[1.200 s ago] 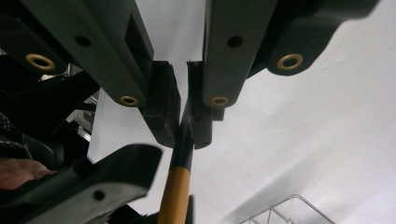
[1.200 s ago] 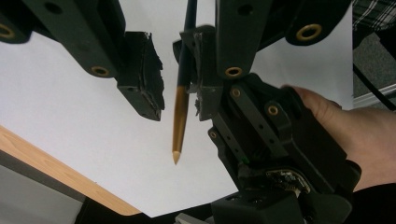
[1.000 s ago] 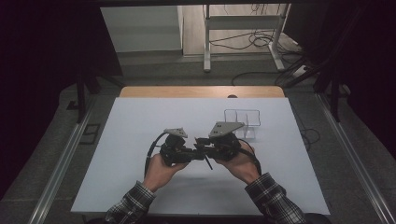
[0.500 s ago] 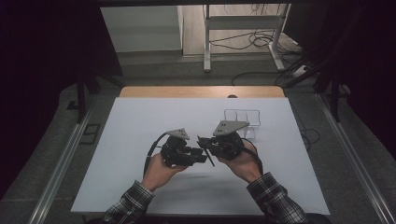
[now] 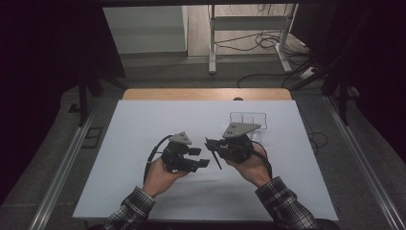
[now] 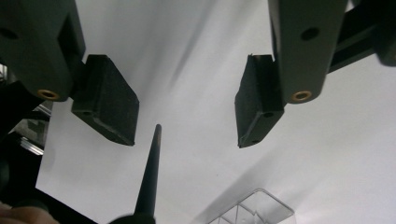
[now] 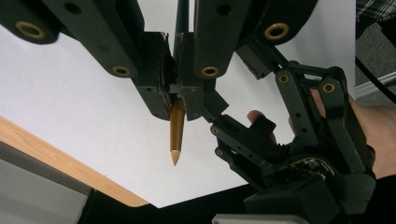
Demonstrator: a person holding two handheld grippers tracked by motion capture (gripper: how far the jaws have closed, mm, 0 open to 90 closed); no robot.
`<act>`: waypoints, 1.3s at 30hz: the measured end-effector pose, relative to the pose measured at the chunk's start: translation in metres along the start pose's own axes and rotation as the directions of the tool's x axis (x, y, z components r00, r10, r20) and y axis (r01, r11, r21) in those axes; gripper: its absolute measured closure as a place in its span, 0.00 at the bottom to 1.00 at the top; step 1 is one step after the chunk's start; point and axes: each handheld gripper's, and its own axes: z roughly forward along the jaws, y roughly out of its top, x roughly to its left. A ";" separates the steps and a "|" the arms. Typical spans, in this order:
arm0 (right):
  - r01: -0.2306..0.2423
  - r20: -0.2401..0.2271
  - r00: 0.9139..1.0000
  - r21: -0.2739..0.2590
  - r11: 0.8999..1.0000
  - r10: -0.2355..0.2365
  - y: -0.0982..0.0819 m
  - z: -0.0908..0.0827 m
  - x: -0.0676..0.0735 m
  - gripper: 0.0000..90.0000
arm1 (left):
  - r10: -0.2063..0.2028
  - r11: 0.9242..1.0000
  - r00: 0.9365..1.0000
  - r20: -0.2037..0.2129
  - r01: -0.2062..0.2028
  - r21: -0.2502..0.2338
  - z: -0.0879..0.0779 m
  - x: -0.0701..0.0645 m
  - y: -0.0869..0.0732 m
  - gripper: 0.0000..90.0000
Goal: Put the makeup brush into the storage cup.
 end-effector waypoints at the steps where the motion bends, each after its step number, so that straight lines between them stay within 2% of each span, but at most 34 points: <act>1: 0.000 0.000 1.000 -0.001 1.000 0.000 0.001 -0.001 0.000 0.93 | 0.000 1.000 1.000 -0.005 0.000 -0.004 -0.001 0.000 -0.001 0.42; 11: -0.014 0.006 1.000 -0.019 1.000 0.014 0.002 -0.006 -0.004 0.93 | -0.012 0.999 1.000 -0.023 0.011 -0.033 -0.007 0.002 -0.007 0.32; 24: -0.030 0.015 0.999 -0.044 0.999 0.031 0.006 -0.013 -0.009 0.93 | 0.010 0.998 0.998 -0.062 -0.014 -0.063 -0.014 -0.005 -0.020 0.21; 29: -0.039 0.017 0.999 -0.052 0.998 0.040 0.007 -0.016 -0.012 0.93 | 0.030 0.997 0.993 -0.118 -0.038 -0.069 -0.020 -0.009 -0.028 0.14; 34: -0.052 0.018 0.998 -0.062 0.997 0.053 0.009 -0.019 -0.014 0.93 | 0.012 0.995 0.990 -0.139 -0.026 -0.099 -0.027 -0.011 -0.037 0.10; 39: -0.060 0.019 0.998 -0.061 0.996 0.061 0.010 -0.020 -0.017 0.93 | 0.008 0.994 0.986 -0.169 -0.025 -0.102 -0.030 -0.012 -0.047 0.05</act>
